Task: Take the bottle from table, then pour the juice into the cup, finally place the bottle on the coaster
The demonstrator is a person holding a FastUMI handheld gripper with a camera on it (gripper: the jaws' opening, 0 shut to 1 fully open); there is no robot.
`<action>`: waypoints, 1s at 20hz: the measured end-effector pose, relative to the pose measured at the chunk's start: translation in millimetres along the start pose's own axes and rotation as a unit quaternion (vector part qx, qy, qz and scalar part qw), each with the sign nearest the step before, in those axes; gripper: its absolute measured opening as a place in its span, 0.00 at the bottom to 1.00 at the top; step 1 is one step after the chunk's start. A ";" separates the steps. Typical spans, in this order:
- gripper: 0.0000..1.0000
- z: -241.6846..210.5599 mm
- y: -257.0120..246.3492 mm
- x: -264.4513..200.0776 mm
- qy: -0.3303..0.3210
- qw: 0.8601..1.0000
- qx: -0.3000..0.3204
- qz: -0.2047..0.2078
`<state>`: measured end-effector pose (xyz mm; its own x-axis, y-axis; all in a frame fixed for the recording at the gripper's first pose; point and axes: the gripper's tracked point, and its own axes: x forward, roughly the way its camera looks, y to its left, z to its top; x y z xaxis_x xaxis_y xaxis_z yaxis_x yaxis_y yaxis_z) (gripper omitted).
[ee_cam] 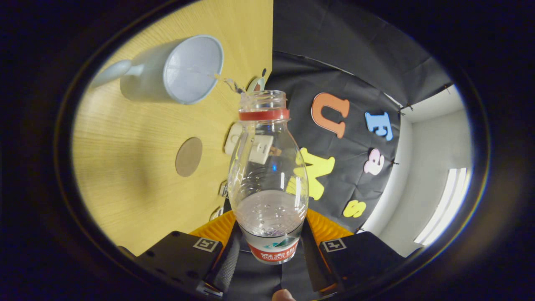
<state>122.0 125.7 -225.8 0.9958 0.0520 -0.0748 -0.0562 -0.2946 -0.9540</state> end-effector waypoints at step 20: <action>0.75 -1.4 -14.2 -0.3 0.000 1.000 -0.029 -0.006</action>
<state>122.6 128.5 -211.8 0.9964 0.0563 -0.0631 -0.0396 -0.3486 -0.9364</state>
